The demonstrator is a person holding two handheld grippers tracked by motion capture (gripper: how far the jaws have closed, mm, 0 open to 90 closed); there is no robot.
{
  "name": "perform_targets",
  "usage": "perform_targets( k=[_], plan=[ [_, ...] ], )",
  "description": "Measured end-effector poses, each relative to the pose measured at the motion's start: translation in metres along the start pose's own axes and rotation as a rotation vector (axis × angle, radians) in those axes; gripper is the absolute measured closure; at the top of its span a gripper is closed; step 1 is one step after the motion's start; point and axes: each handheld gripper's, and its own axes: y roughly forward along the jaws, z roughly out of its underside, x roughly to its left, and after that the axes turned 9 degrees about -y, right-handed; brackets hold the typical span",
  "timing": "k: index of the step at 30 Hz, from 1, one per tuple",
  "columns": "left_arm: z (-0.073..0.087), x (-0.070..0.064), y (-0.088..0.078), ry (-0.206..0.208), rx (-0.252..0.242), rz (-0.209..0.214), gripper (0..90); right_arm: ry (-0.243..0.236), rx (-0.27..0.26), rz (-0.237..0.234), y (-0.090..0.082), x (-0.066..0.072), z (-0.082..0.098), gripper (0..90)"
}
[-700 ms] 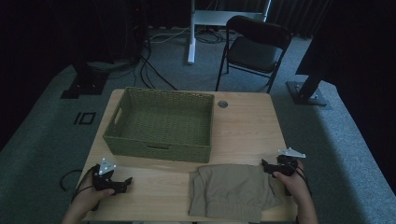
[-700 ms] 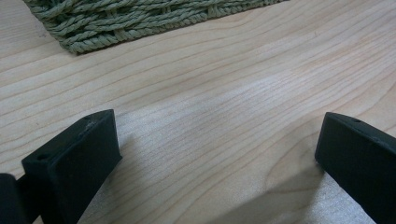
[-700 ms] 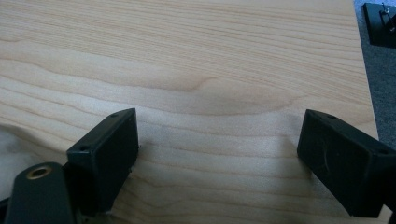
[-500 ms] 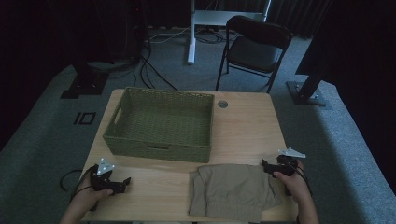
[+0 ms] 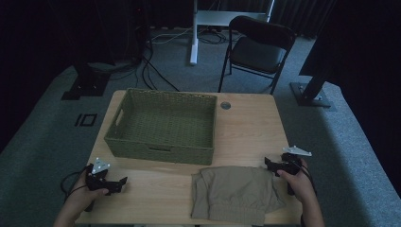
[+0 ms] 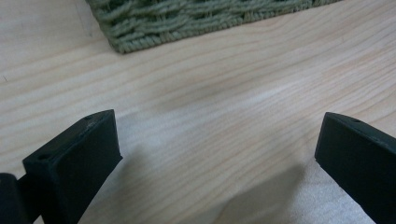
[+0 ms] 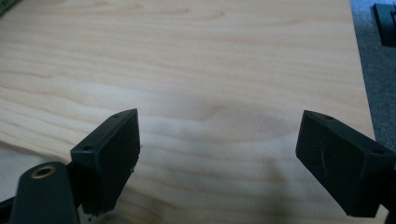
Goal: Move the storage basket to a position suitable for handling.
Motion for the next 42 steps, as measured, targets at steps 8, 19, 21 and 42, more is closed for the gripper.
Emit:
perform_targets(
  k=[8,19,21,42],
  plan=[
    [-0.017,0.004,-0.009,0.009,-0.029,-0.004,0.8,-0.021,-0.033,-0.02,-0.005,0.01,-0.022,13.2],
    [-0.044,0.009,-0.03,0.028,-0.079,0.001,0.8,-0.049,-0.081,-0.074,-0.01,0.034,-0.049,13.6],
    [-0.05,0.009,-0.034,0.036,-0.088,0.0,0.8,-0.057,-0.086,-0.082,-0.011,0.038,-0.053,13.5],
    [-0.114,0.022,-0.056,0.051,-0.195,0.025,0.8,-0.135,-0.133,-0.167,-0.012,0.086,-0.089,13.6]
  ],
)
